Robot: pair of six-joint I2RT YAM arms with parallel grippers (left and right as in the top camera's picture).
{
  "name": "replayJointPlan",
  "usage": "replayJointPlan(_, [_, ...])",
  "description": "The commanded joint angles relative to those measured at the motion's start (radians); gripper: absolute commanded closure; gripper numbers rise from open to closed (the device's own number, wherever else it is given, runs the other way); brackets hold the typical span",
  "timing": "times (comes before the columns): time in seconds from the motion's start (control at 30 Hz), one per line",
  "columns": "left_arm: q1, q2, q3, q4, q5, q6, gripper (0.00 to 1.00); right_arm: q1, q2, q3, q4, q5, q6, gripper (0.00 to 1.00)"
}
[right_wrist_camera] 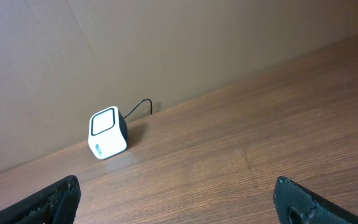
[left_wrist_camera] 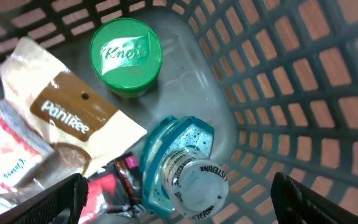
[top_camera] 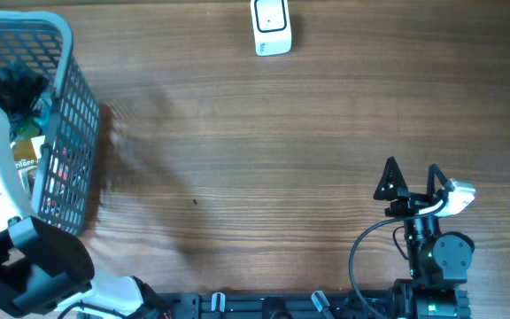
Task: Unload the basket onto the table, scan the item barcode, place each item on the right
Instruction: 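Reach into the basket and grasp the blue Listerine bottle with left gripper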
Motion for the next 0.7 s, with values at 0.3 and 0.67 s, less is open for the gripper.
replayJointPlan(0.3, [-0.001, 0.075, 0.006, -0.031, 0.044, 0.241, 0.02, -0.004, -0.005, -0.001, 0.003, -0.006, -0.017, 0.00])
replayJointPlan(0.67, [-0.001, 0.199, 0.006, -0.002, 0.043, 0.237, 0.15, -0.004, -0.005, -0.001, 0.003, -0.006, -0.017, 0.00])
